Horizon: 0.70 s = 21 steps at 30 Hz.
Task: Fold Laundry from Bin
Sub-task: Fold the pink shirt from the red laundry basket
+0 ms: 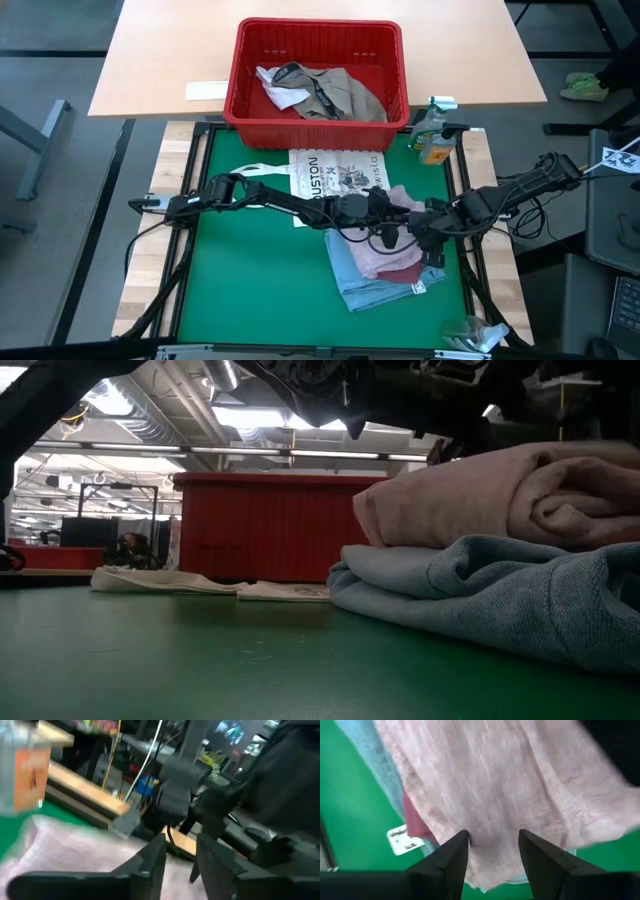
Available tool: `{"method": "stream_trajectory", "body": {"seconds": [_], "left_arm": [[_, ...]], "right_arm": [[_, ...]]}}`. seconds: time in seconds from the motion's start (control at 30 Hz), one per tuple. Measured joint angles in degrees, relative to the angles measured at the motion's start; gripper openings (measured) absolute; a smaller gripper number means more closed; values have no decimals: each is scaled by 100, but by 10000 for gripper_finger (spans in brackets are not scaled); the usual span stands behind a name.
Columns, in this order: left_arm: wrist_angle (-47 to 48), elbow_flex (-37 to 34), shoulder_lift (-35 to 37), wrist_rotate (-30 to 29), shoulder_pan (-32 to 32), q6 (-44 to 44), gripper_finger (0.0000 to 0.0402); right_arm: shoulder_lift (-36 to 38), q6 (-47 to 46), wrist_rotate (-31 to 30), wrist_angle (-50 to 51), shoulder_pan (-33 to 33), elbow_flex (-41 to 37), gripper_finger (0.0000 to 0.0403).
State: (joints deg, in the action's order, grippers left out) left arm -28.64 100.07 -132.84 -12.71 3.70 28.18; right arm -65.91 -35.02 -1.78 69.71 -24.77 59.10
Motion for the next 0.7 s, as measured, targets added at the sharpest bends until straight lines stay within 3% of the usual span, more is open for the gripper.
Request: {"method": "stream_trajectory", "body": {"seconds": [0.17, 0.33, 0.53, 0.7], "left_arm": [[-321, 0, 27, 11, -21, -920, 124], [180, -4, 276, 7, -2, -1550, 126], [2104, 0, 949, -25, 113, -1807, 126], [3773, 0, 1394, -135, 215, -1705, 126]], "right_arm": [[0, -256, -5, 259, -1, -170, 175], [55, -265, -90, 301, -2, -142, 175], [111, -174, -509, 291, -2, 295, 175], [121, -73, -1814, 86, 0, 463, 175]]}}
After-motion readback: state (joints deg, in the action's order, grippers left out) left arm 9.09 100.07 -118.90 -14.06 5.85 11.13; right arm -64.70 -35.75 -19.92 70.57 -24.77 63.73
